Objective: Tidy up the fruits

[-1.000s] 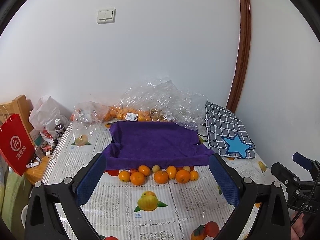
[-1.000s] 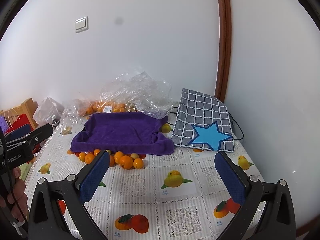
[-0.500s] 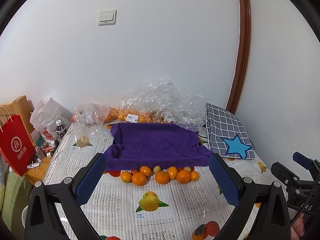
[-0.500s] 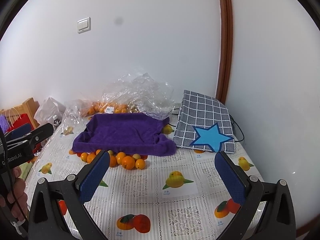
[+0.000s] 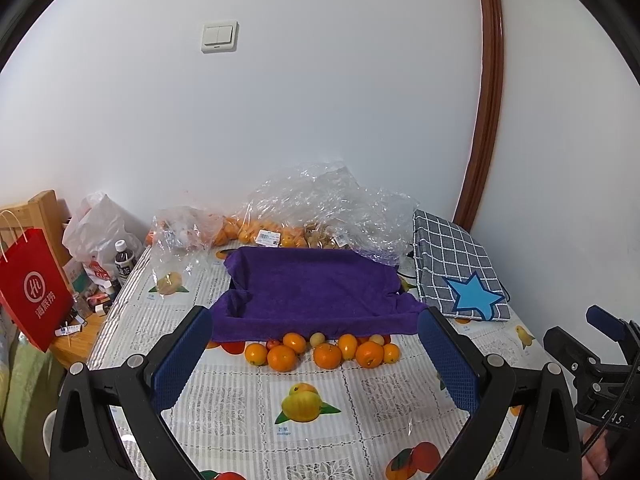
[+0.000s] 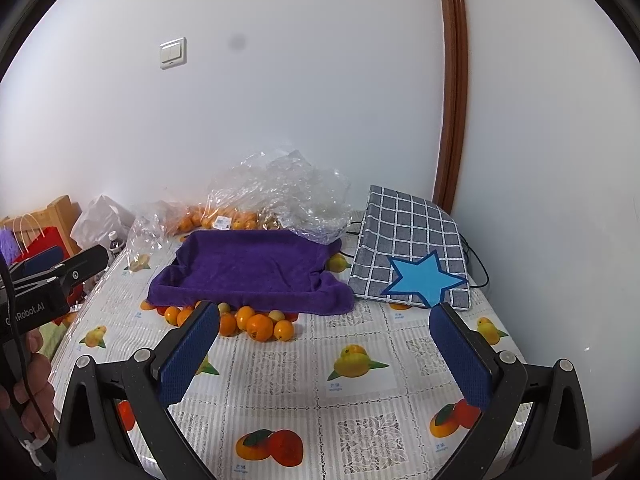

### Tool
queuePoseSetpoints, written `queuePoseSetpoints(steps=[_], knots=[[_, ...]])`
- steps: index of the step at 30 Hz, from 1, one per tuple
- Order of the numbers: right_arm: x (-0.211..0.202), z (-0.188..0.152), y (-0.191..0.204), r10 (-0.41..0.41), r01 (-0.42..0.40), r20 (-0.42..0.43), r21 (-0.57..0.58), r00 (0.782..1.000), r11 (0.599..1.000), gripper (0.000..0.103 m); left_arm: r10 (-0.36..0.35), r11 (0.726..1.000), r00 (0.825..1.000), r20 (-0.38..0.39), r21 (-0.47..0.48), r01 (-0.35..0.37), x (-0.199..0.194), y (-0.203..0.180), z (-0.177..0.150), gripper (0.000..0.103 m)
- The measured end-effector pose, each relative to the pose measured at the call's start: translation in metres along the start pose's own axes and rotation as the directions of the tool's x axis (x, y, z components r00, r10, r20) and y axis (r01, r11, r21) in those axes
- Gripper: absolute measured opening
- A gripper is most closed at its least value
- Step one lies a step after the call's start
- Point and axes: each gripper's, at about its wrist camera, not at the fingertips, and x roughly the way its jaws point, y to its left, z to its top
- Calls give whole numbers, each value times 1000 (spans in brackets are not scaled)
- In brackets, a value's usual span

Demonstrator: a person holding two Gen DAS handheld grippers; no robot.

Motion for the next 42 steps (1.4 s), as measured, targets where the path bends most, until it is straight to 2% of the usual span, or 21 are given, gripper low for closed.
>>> queuePoseSetpoints(steps=[17, 28, 31, 36, 42], knots=[[1, -3, 2, -10, 10, -1, -3, 1000, 1000, 103, 5, 1000, 1000, -1, 10, -5, 0, 1, 0, 103], [3, -7, 0, 32, -32, 2, 20, 999, 999, 103, 15, 1000, 1000, 5, 15, -15, 1, 3, -3, 103], [10, -10, 1, 56, -56, -19, 8, 998, 998, 103, 16, 1000, 1000, -1, 4, -16, 6, 8, -4, 103], [24, -14, 2, 52, -51, -51, 22, 997, 998, 103, 25, 1000, 999, -23, -17, -25, 22, 20, -10, 103], [46, -27, -1, 95, -93, -60, 30, 994, 995, 103, 47, 998, 996, -80, -49, -51, 53, 40, -26, 103]])
